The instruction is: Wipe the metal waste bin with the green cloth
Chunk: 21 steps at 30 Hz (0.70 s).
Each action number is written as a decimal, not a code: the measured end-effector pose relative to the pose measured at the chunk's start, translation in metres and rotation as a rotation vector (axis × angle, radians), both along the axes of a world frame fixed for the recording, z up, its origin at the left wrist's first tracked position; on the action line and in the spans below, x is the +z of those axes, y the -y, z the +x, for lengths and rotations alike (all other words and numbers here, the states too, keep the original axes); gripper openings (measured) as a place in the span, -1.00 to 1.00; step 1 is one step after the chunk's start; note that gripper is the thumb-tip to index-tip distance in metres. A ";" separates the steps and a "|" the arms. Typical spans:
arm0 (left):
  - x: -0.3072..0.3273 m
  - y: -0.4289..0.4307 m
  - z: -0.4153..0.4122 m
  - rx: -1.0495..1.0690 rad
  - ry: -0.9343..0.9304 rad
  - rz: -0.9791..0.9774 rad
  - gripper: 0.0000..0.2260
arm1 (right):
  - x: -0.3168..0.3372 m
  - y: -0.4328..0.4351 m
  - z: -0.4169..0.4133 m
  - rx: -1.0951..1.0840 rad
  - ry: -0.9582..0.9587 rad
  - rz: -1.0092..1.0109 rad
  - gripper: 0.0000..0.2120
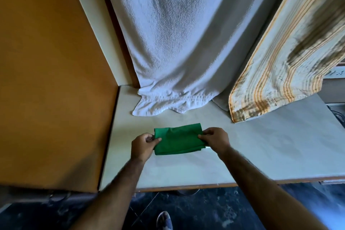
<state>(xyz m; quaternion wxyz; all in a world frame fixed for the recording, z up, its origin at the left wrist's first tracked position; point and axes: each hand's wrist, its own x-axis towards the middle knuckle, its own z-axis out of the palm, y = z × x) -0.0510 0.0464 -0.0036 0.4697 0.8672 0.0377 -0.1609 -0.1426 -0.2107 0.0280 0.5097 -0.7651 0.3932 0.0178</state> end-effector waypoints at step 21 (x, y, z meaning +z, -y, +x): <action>-0.009 0.030 0.019 -0.314 0.397 0.587 -0.69 | -0.015 0.004 0.038 0.570 -0.185 -0.773 -0.41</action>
